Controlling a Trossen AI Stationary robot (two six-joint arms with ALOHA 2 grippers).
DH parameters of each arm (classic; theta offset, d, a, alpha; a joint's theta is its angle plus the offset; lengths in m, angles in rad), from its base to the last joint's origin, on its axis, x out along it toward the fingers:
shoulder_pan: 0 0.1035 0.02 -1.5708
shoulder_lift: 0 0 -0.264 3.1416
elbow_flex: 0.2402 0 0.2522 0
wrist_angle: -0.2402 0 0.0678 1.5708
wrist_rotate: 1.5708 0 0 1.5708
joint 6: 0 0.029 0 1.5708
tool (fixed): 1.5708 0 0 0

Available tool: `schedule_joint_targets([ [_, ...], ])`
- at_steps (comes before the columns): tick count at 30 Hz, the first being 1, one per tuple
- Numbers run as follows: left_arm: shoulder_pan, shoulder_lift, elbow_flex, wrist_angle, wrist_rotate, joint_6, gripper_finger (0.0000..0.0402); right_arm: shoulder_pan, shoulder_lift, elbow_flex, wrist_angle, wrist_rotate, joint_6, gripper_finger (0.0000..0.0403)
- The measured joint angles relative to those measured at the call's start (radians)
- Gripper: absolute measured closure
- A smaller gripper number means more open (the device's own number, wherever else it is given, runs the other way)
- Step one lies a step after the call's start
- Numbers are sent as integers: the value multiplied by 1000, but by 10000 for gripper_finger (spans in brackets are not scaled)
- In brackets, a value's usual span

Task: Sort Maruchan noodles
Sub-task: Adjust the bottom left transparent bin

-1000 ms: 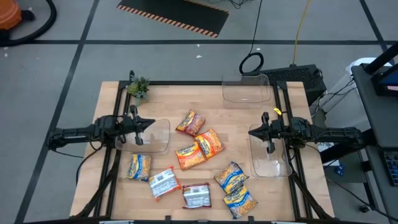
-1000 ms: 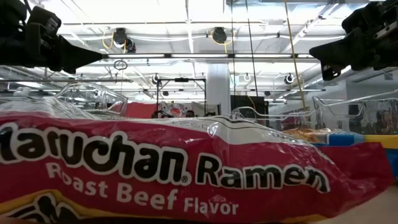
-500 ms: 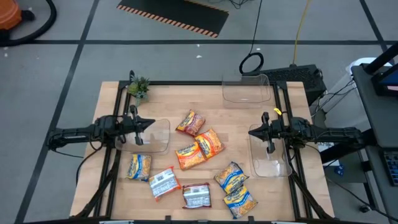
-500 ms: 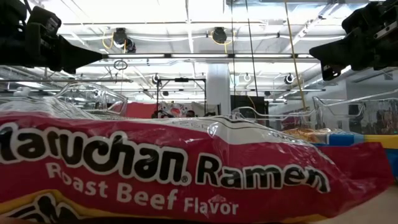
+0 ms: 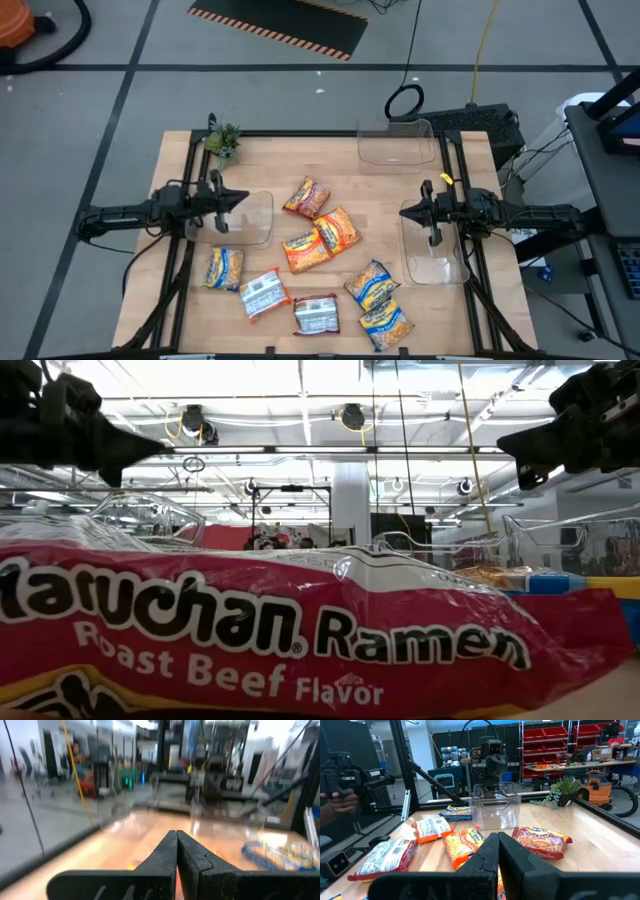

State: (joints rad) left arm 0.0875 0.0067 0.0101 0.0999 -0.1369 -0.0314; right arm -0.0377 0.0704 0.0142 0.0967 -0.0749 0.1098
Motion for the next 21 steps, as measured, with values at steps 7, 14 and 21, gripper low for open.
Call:
schedule_joint_targets([
  [7,-2,0,34,126,25,93,396,0,0,0,0,0,54,403],
  [14,-2,15,279,-134,45,48,396,0,0,0,0,4,139,403],
  [21,-3,134,513,-263,39,48,396,0,0,0,4,129,143,403],
])
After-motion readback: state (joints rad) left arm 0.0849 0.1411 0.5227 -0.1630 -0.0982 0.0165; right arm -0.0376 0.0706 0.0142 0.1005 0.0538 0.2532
